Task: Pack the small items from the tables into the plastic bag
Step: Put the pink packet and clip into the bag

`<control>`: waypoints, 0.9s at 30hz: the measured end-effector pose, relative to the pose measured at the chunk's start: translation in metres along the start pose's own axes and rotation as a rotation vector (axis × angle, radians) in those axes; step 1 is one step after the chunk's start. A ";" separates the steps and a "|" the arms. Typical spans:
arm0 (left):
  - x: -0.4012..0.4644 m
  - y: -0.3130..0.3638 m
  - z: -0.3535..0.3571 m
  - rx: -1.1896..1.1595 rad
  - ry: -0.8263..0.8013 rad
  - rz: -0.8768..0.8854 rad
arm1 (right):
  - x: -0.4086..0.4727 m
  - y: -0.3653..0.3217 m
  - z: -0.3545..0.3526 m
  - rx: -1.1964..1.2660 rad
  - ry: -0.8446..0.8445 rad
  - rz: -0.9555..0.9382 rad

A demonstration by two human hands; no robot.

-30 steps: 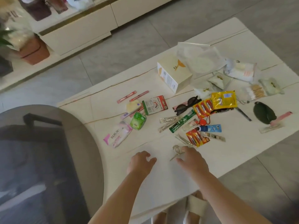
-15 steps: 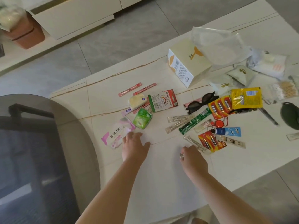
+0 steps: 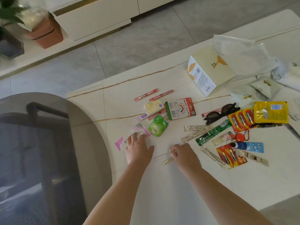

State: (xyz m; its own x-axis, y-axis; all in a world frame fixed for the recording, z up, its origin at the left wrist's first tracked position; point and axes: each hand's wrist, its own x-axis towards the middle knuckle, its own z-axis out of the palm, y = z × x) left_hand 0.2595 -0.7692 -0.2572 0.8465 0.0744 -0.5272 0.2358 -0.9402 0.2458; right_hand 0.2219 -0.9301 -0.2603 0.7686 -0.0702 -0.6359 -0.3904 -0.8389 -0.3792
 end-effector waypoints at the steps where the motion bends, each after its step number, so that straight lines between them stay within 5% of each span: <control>1: 0.004 -0.004 -0.001 0.024 0.017 -0.001 | 0.004 -0.004 0.000 0.003 0.018 -0.016; 12: 0.025 -0.013 0.015 0.236 0.079 -0.126 | 0.017 -0.002 0.008 0.123 0.120 0.039; 27: -0.042 0.042 -0.016 -0.066 -0.095 -0.093 | -0.046 0.026 -0.045 0.545 0.204 0.255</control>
State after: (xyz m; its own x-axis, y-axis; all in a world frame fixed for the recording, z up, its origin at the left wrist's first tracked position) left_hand 0.2411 -0.8067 -0.2116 0.7716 0.1255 -0.6237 0.3447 -0.9064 0.2441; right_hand 0.1991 -0.9734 -0.2105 0.6778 -0.3782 -0.6305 -0.7344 -0.3908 -0.5550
